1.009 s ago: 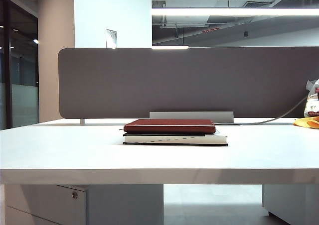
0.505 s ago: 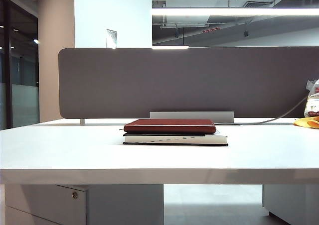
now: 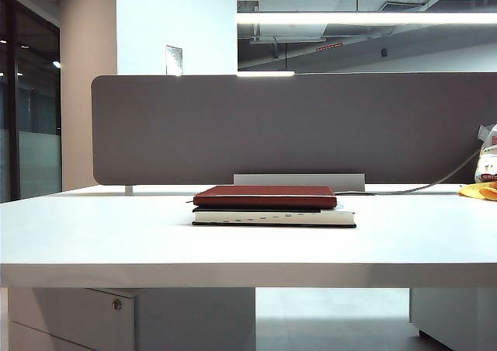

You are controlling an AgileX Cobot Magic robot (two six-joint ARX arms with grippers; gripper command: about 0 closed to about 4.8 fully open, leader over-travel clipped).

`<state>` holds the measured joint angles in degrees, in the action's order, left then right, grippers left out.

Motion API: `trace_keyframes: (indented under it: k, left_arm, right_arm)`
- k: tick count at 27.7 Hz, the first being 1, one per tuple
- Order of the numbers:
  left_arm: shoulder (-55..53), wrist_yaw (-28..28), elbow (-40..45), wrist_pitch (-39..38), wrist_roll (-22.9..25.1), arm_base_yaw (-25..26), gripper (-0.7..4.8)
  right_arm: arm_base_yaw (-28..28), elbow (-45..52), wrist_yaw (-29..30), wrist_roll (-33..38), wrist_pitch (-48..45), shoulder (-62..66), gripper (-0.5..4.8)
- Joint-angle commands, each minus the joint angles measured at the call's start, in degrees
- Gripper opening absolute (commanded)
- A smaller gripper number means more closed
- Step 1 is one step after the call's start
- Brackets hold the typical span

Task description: Pick up the red book and place it on top of the black book.

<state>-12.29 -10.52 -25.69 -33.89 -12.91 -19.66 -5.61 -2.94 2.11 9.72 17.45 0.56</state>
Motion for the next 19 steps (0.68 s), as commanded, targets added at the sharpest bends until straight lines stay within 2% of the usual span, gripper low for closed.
trace_keyframes:
  k: [1,6,9,10,14,19]
  left_arm:
    - [-0.07,-0.02,0.5,1.44,0.26,-0.07,-0.06]
    - [-0.7,-3.08,0.72,1.38,-0.02,-0.04,-0.06]
    - [-0.7,-5.16,1.66,1.44,-5.09,-0.04,-0.06]
    - [-0.7,-4.85,2.58,1.55,-7.45,-0.04,-0.06]
    - [-0.7,-1.14,6.95,4.74,-9.55,-0.04,-0.06]
    - [-0.7,-1.95,10.47,8.15,-8.61,-0.04,-0.06]
  right_arm:
    - [5.27,-0.31,-0.22,0.98,-0.92,0.02,-0.06]
    - [12.57,-0.31,3.67,2.25,-0.7,0.02,-0.06]
    - [15.08,-0.31,5.95,2.27,-0.61,0.02,-0.06]
    - [15.52,-0.31,6.4,2.27,-0.59,0.02,-0.06]
    - [15.56,-0.31,7.06,2.25,-0.59,0.0,-0.06]
    - [15.54,-0.31,7.32,2.25,-0.59,0.0,-0.06]
